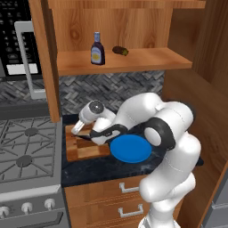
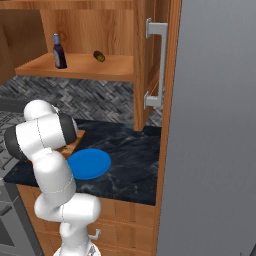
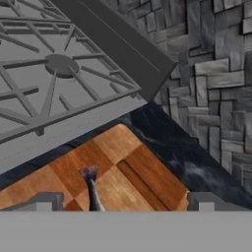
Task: Pick the fish from the plate and place it on the cutting board. Then pick the condiment bottle from the cabinet and place it next to the cutting board.
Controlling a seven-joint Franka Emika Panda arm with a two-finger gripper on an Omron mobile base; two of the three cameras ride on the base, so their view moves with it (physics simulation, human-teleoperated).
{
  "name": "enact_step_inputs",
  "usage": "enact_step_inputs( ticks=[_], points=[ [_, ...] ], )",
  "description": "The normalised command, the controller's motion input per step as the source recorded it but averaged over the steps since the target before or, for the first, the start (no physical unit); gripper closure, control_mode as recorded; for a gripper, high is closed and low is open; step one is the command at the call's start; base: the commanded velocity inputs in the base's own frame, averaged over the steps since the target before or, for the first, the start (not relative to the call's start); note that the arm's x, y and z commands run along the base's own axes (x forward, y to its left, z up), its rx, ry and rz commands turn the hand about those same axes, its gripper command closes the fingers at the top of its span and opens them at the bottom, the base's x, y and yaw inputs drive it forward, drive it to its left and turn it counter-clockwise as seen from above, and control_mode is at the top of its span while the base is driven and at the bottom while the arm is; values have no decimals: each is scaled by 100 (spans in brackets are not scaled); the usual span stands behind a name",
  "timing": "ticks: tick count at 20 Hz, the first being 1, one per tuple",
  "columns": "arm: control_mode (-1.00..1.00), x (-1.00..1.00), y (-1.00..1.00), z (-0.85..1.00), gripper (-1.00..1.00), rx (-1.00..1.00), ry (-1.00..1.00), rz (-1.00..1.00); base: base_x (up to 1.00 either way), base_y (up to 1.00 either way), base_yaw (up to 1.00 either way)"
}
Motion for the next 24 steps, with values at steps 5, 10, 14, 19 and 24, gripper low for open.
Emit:
enact_step_inputs(
  ticks=[5,10,14,19,24],
  points=[
    [-100,-12,0,28,-100,2,-1,0,0,0,0],
    [-100,-9,-7,26,-100,0,-3,2,0,0,0],
    [-100,-6,-13,32,-100,4,-2,4,0,0,0],
    [-100,-2,-12,37,-100,10,0,4,0,0,0],
    [-100,-4,-12,38,-100,11,0,5,0,0,0]
  ],
)
